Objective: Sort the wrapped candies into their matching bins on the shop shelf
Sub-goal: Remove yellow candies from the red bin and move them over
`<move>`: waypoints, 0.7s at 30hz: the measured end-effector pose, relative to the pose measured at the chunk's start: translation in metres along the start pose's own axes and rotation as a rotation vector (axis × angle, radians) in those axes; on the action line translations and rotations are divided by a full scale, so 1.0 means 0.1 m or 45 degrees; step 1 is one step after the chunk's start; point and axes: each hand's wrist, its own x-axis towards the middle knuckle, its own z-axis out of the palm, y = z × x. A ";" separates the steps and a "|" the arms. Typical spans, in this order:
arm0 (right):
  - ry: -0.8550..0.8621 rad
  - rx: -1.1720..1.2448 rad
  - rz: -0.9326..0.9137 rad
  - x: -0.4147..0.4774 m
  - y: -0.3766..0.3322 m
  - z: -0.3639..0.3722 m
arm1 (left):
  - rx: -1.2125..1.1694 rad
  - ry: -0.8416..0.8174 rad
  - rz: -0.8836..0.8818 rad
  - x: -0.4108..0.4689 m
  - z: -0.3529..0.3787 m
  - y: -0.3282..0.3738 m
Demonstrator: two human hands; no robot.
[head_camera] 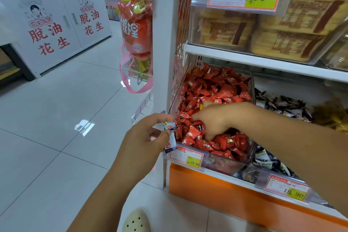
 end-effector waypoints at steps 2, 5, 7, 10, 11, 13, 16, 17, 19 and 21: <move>0.110 0.004 -0.009 0.06 -0.01 0.05 | 0.011 0.002 -0.009 -0.01 0.01 0.01; 0.260 0.059 -0.036 0.08 0.01 0.09 | 0.025 0.006 -0.013 0.00 0.01 0.02; 0.272 0.168 -0.048 0.06 0.05 0.07 | 0.020 0.008 -0.014 0.01 0.02 0.03; 0.319 0.451 -0.060 -0.03 0.16 0.02 | 0.010 -0.007 -0.016 0.02 0.03 0.03; 0.358 0.583 -0.073 -0.06 0.20 0.01 | 0.006 -0.021 -0.017 0.02 0.04 0.03; 0.416 0.815 -0.097 -0.13 0.30 0.03 | -0.009 -0.040 -0.015 0.03 0.07 0.03; 0.359 0.838 -0.064 -0.19 0.34 0.06 | -0.038 -0.047 -0.016 0.06 0.12 0.05; 0.304 0.783 -0.066 -0.19 0.32 0.07 | -0.040 -0.042 -0.012 0.07 0.13 0.05; 0.192 0.645 -0.063 -0.14 0.23 0.08 | -0.030 -0.030 -0.006 0.08 0.14 0.05; 0.178 0.504 -0.025 -0.07 0.12 0.12 | -0.006 -0.026 -0.007 0.08 0.15 0.05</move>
